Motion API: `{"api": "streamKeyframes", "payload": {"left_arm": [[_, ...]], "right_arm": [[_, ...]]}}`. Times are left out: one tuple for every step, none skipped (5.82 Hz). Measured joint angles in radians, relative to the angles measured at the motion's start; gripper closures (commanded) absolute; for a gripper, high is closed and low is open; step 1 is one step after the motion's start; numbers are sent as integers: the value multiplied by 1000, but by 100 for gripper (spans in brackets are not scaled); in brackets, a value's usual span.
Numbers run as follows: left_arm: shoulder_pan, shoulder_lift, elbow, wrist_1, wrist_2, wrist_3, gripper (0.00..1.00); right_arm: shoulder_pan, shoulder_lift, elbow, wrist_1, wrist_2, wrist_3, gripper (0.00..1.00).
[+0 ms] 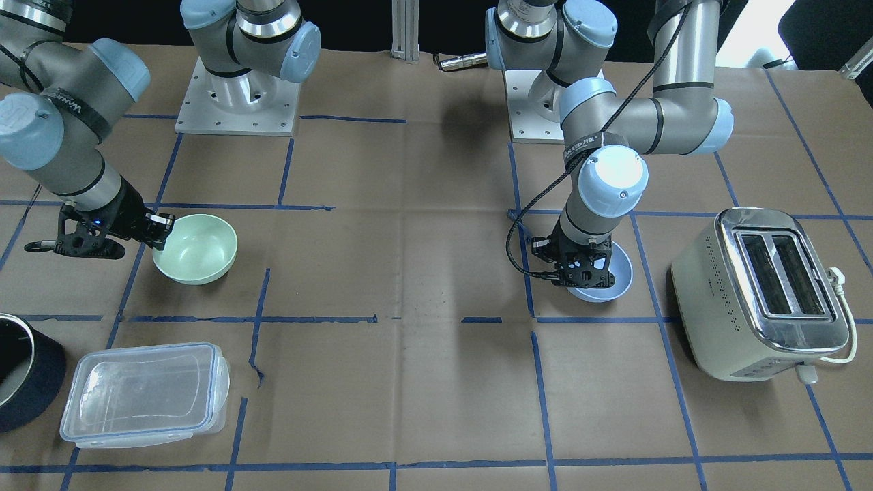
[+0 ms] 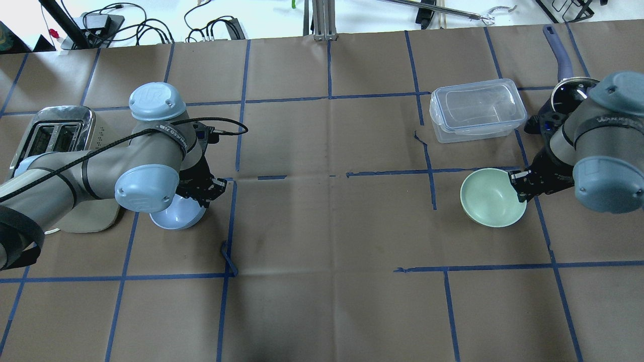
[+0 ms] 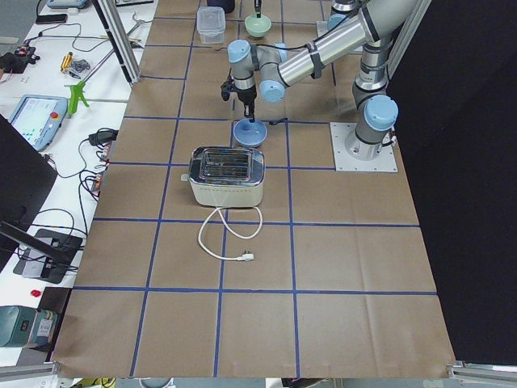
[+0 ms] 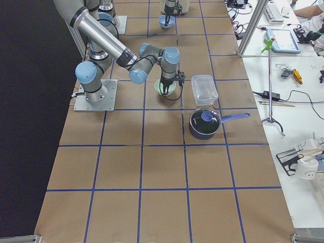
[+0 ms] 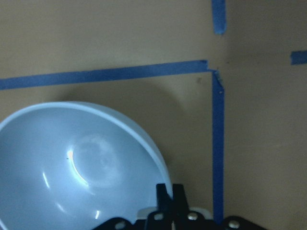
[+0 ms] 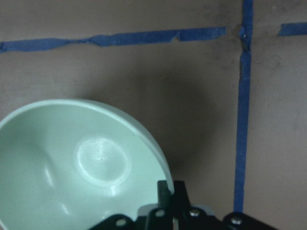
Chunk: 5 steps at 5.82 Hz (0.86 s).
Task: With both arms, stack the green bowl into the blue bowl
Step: 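Grasp blue bowl rim with left gripper while right grasps green bowl, then carry blue bowl to table center with left while right lifts green bowl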
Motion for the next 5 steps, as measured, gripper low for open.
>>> {"api": "streamKeyframes", "payload": {"left_arm": [[-50,-9,53,-14,-2,-47,99],[-124,-28,127,-25,-27,-133,99],[-214,-63,209,-28,-55,-217,98],[-312,-119,289,-25,-64,-297,96],[-390,-182,363,-19,-70,-355,95]], "right_arm": [[21,-1,-123,149,4,8,92],[70,-2,-252,293,7,41,92],[142,-2,-355,397,8,109,92],[213,-1,-446,487,9,193,92],[258,0,-517,563,18,258,92]]}}
